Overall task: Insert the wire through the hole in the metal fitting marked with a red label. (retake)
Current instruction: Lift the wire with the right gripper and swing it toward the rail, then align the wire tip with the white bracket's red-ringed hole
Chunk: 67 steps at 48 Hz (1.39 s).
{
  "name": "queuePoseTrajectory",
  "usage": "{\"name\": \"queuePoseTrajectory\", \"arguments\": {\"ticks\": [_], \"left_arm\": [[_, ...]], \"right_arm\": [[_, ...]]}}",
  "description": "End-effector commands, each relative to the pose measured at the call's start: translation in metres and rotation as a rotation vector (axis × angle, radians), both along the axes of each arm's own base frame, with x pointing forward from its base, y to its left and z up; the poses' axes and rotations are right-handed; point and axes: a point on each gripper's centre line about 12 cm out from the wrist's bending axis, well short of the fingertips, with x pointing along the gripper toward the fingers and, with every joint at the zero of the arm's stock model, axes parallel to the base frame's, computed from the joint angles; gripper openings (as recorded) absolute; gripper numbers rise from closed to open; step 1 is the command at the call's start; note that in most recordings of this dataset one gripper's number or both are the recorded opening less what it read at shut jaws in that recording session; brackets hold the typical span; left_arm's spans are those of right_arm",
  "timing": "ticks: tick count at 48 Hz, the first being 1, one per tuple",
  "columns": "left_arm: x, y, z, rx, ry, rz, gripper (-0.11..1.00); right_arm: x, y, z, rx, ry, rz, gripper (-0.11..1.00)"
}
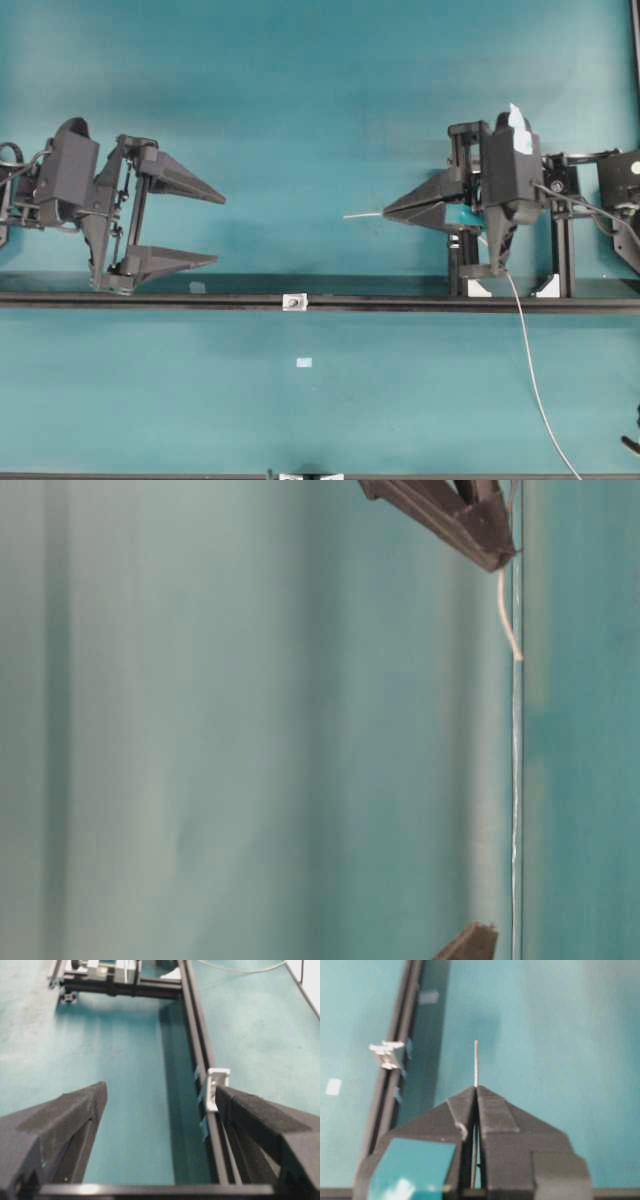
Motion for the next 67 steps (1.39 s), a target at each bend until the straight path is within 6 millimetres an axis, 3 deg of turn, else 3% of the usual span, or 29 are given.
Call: {"name": "queuePoseTrajectory", "arguments": {"ticks": [1, 25, 45, 67], "left_arm": [[0.006, -0.006, -0.002, -0.002, -0.032, -0.017, 0.46], [0.028, -0.033, -0.041, 0.003, -0.087, -0.085, 0.46], [0.029, -0.047, -0.057, 0.006, -0.071, -0.123, 0.46], [0.038, -0.050, -0.070, 0.012, -0.053, -0.121, 0.46]], "right_arm": [[0.000, 0.008, 0.002, 0.018, -0.051, 0.013, 0.03], [0.010, 0.050, -0.033, -0.001, -0.117, 0.051, 0.03], [0.024, 0.093, -0.049, -0.073, -0.134, 0.020, 0.03], [0.022, 0.100, -0.068, -0.079, -0.159, -0.044, 0.03]]}}
